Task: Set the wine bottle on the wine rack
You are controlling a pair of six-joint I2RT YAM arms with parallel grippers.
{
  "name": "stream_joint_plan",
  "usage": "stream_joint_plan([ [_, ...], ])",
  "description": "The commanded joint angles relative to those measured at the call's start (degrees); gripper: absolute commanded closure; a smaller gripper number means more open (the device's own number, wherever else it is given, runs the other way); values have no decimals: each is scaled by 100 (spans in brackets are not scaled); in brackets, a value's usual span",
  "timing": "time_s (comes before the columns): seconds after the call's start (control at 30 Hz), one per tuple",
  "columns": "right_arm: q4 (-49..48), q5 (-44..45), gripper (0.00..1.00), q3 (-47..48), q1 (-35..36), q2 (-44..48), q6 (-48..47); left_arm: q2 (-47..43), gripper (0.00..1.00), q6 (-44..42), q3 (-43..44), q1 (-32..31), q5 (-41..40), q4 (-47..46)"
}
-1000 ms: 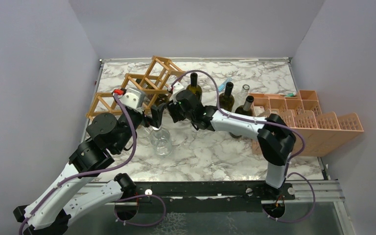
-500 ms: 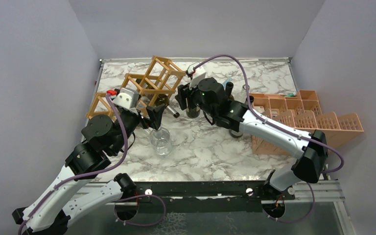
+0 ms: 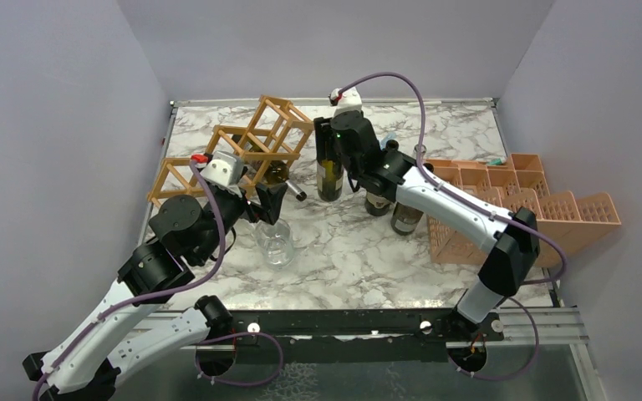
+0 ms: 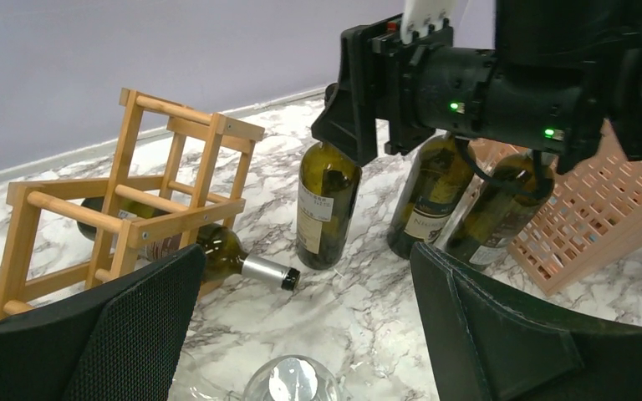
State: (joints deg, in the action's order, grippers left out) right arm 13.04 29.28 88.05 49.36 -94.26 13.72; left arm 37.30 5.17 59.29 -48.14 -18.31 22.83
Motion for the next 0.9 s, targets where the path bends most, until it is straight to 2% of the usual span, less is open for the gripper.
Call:
stream_joint_plan([
  [0.0,181,173,36,353,-166,-441,-20,42,1,160,-82,-20,192,-129],
  [0.23,-274,2,46,346,-217,-707,-658,178,1,202,-105,-20,220,-143],
  [0.47,-766,-282,66,-21,-217,-510,-1232,387,1,129,-137,-20,532,-184],
  [0.63,-860,-578,89,-273,-217,-153,-1515,578,1,91,-213,-21,658,-361],
  [0.77,-670,-842,98,-515,-217,394,-1539,722,1,80,-386,-21,838,-748],
  [0.87,-414,-1126,99,-753,-217,928,-1436,867,1,158,-583,-20,1000,-1196],
])
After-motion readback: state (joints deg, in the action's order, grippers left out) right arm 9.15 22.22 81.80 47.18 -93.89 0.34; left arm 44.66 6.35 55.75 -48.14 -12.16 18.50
